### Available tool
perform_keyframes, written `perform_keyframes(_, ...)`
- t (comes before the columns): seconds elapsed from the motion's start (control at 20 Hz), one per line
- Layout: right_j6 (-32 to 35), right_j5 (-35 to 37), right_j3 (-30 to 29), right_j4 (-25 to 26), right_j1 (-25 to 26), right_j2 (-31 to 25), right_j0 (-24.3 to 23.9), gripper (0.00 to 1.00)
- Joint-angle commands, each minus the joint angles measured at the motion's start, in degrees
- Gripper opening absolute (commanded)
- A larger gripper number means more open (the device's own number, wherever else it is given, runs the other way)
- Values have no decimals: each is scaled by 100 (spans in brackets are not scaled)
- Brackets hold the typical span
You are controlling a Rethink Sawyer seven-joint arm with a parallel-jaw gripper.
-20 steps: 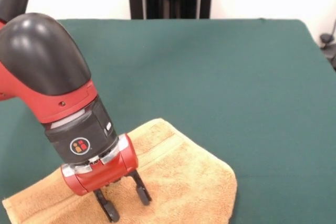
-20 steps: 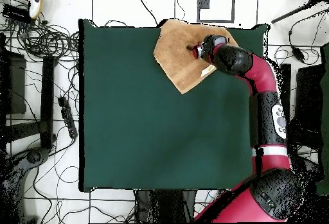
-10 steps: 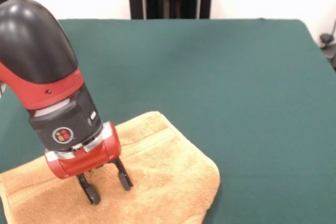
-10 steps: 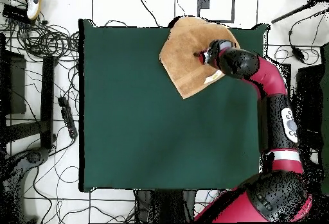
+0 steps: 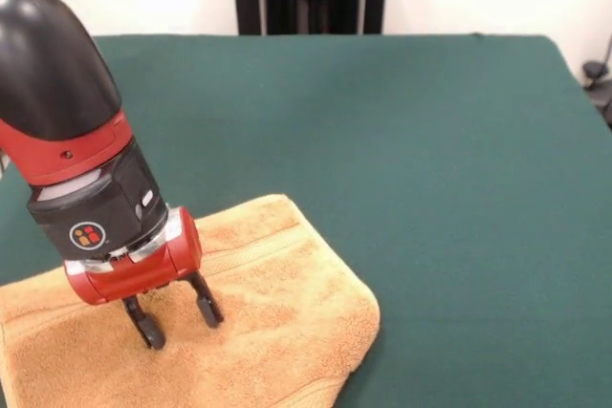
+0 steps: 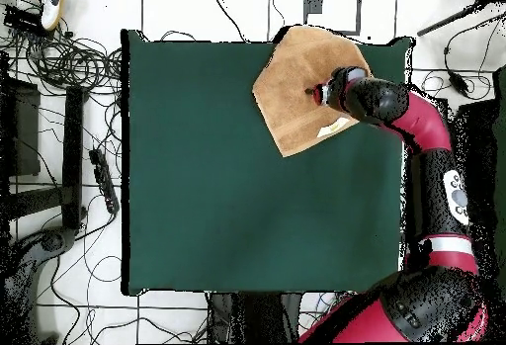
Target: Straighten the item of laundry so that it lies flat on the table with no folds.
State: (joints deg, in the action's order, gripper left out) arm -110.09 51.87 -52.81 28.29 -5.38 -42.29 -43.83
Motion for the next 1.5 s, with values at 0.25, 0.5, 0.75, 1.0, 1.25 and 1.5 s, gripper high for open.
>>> perform_keyframes(0.25, -133, 1647, -769, 718, 996, 975, 203, 100)
perform_keyframes(0.5, 737, 2580, 26, 225, 1492, 1064, 484, 100)
perform_keyframes(0.75, 2081, 2819, 480, -113, 1647, 1310, 865, 100)
perform_keyframes(1.0, 8229, 2426, 730, -1501, 1887, 2231, 1198, 100)
perform_keyframes(1.25, 13357, 1896, 575, -3283, 2103, 3226, 1536, 100)
perform_keyframes(1.5, 14633, 1736, 323, -3821, 2020, 3850, 1875, 100)
